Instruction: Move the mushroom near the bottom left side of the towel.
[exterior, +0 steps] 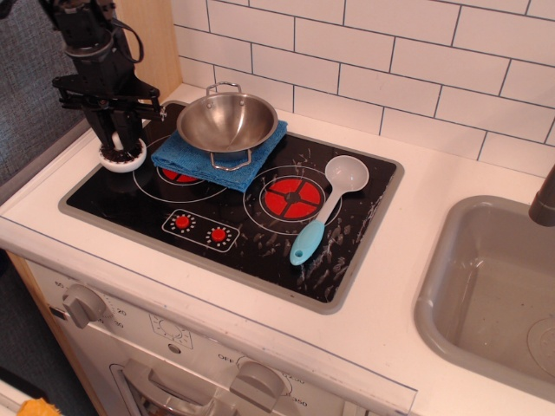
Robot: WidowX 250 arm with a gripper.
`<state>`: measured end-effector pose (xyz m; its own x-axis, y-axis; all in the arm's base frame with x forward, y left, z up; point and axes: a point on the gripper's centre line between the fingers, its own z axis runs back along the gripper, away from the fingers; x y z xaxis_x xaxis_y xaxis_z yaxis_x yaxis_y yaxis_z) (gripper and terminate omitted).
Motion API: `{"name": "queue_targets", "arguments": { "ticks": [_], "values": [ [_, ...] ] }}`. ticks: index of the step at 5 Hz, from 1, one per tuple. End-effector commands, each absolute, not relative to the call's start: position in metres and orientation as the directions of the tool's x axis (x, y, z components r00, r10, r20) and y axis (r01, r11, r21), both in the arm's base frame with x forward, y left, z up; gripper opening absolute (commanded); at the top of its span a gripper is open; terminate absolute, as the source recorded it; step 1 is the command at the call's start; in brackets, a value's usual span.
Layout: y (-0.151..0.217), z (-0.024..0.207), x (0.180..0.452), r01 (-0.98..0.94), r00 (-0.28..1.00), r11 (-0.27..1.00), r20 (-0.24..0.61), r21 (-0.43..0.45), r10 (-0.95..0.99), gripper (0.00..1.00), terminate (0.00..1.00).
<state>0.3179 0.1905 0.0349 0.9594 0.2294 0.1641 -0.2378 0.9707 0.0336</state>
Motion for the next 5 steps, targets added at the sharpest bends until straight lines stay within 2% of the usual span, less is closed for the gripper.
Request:
{"name": "queue_targets", "arguments": {
  "ticks": [1,2,3,4,5],
  "values": [
    [0.190,0.066,0.316,-0.253,0.933,0.967,0.264,-0.002,0.245,1.00,0.00],
    [0.191,0.094,0.315,-0.261,0.919,0.965,0.302,-0.015,0.254,1.00,0.00],
    [0.186,0.115,0.316,-0.196,0.936,0.980,0.292,-0.028,0.195,1.00,0.00],
    [0.178,0.111,0.319,-0.061,0.959,0.997,0.273,-0.044,0.071,1.00,0.00],
    [0.174,0.104,0.319,-0.001,0.972,1.000,0.233,-0.020,0.006,1.00,0.00]
  ]
}}
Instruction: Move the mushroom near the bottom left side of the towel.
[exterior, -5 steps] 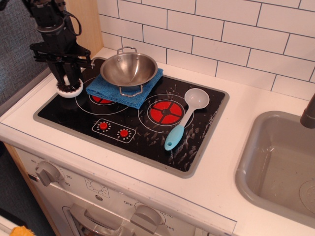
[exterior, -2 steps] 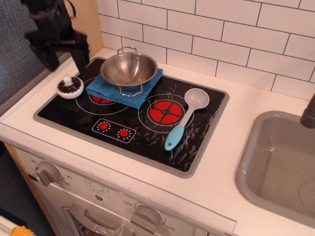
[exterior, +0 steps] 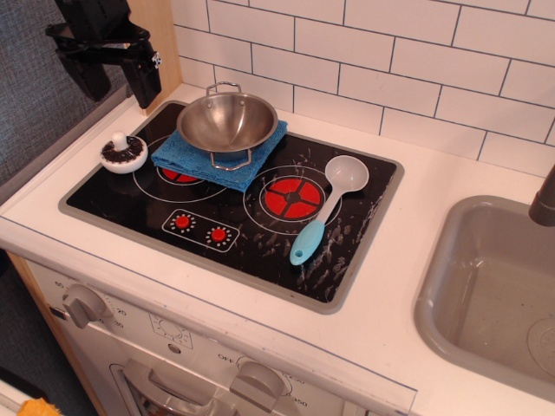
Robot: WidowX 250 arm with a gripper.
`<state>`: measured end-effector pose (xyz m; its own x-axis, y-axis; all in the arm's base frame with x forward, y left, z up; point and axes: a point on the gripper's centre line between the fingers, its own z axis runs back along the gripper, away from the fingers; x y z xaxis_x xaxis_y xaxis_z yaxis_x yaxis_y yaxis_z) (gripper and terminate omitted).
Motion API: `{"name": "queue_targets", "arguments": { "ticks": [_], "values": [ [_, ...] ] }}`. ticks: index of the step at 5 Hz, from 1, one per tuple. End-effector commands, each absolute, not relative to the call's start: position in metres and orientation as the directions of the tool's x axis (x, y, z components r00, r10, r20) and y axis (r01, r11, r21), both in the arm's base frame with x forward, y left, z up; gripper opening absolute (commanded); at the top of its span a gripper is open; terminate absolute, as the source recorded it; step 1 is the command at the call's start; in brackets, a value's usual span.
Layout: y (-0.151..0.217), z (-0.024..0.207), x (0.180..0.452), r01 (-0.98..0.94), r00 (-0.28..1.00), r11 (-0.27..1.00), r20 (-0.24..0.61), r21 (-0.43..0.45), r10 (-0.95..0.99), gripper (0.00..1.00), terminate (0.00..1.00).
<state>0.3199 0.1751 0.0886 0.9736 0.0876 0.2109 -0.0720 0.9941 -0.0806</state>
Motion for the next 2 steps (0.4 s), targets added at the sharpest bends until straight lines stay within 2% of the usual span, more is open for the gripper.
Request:
{"name": "queue_targets", "arguments": {
  "ticks": [1,2],
  "values": [
    [0.1738,0.1044,0.3191,-0.001,0.972,1.000,0.233,-0.020,0.006,1.00,0.00],
    [0.1738,0.1044,0.3191,-0.001,0.972,1.000,0.233,-0.020,0.006,1.00,1.00]
  ]
}}
